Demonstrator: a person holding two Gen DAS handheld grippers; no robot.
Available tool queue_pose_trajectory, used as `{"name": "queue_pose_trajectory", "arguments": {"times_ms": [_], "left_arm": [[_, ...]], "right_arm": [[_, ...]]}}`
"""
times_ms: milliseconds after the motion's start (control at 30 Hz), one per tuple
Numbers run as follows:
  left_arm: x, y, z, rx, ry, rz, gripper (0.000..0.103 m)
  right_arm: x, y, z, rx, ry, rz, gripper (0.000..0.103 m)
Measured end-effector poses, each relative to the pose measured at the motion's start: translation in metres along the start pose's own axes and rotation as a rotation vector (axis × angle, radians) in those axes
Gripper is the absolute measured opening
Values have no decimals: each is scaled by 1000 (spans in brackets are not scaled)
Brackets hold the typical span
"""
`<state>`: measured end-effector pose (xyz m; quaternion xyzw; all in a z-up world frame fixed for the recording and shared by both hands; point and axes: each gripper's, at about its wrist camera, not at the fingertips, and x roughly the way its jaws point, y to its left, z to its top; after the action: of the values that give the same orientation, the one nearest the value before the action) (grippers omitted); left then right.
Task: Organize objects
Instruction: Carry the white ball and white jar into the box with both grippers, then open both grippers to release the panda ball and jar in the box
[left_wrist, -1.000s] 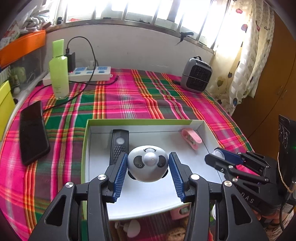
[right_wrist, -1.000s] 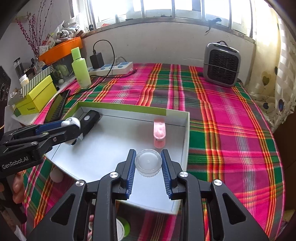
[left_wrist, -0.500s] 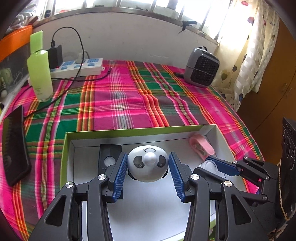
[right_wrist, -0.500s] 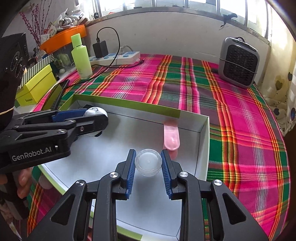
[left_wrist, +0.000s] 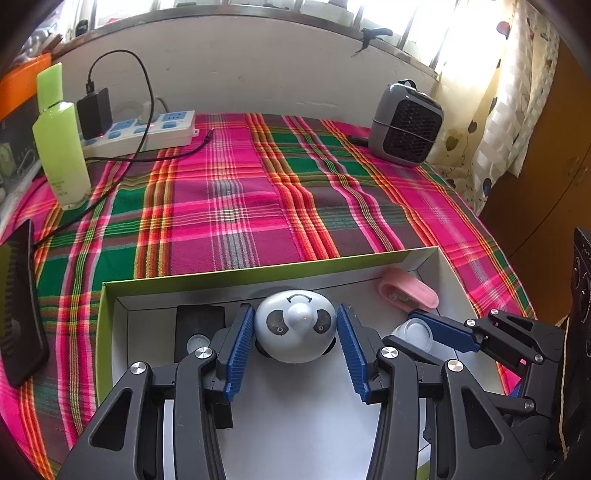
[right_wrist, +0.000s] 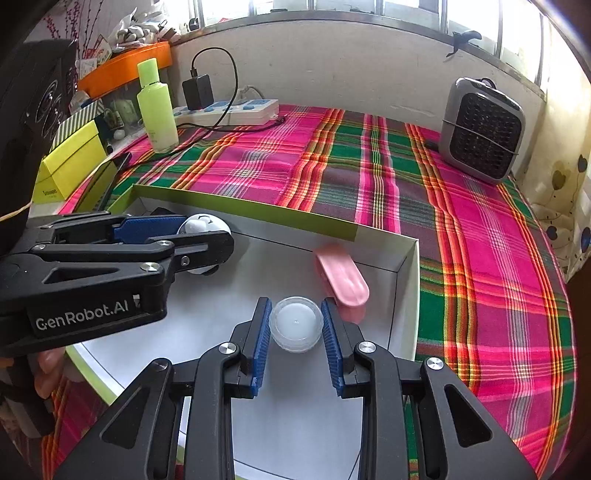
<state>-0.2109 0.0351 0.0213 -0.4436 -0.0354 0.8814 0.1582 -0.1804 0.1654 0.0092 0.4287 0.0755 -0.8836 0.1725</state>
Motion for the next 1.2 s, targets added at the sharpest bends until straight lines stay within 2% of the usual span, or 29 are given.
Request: {"name": "queue_pose_trajectory", "arguments": {"times_ms": [233,367,467,833,1000,1200], "left_arm": [[2,-2,0,15,6,10,45],[7,-1,-1,11,39,18,45],[4,-1,-2,20,17,22,45],[4,0,-2,10,24,32,45],[0,2,-2,7,18,32,45],[-6,2,-3,-5,-3,33,45]], "right_arm": [[1,0,0,-14,-6,-12,29],[2,1,0,-17,-9,-18,29],[2,1,-1,-16,-13,-20,29],[1,2,-3,-8,-14,-34,29],[-3,0,-3,8,-21,-25,43],[-10,0,-4,19,-35,-30,43]]}}
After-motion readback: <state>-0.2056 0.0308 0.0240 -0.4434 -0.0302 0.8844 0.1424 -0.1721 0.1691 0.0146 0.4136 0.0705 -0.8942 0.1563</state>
